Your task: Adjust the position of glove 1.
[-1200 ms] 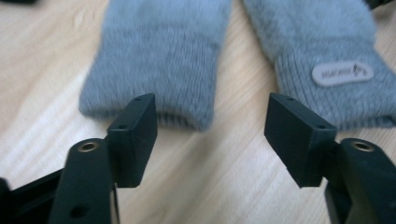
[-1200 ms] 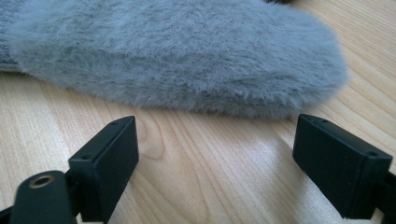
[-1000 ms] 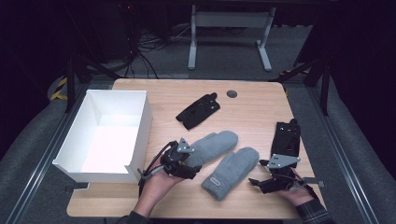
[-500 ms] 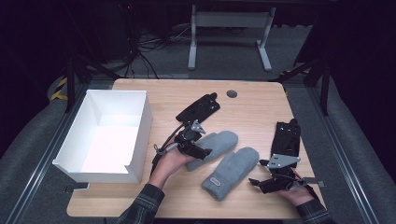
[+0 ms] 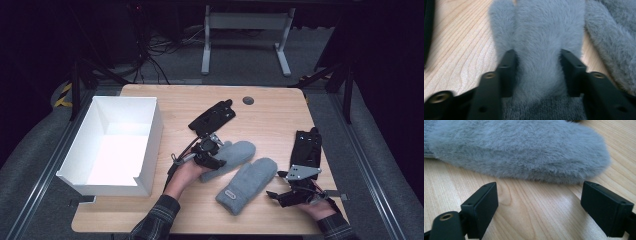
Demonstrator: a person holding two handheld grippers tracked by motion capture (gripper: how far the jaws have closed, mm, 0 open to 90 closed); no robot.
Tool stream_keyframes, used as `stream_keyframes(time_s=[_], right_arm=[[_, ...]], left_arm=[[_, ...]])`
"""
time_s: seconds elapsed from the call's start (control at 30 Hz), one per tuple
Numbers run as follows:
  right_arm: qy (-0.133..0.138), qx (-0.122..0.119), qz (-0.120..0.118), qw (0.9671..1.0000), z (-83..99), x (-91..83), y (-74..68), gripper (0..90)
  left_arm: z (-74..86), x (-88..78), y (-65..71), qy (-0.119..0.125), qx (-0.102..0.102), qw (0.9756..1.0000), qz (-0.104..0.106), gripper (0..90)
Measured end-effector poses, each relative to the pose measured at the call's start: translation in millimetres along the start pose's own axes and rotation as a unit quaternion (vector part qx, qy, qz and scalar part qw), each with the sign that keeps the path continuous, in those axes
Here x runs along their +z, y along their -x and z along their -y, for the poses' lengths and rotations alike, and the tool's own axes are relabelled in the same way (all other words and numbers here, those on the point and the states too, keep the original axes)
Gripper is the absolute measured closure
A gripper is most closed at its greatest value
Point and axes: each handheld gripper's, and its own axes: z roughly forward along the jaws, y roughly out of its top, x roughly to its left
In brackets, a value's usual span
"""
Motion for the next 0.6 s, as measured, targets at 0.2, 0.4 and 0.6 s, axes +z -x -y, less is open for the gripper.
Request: stream_keyframes(time_s=[0.2,0.4,0.6], right_arm=[[0.0,0.0,0.0,1.0,0.0,0.1,0.1,14.9],[0.0,0.0,0.0,1.0,-0.1,-0.2,0.2,15.2],[-0.015,0.013,-0.004,0.9998,-4.4,-3.3,0.8,21.2]], left_arm=[[-1.6,-5.8,0.1,0.011,-0.021,0.9997,0.008,78.1],[-1.4,-16.2,0.1,0.017,-0.037,0.9992,-0.002,82.9],[-1.6,-36.9,5.3,0.04,-0.049,0.998,0.004,82.9]])
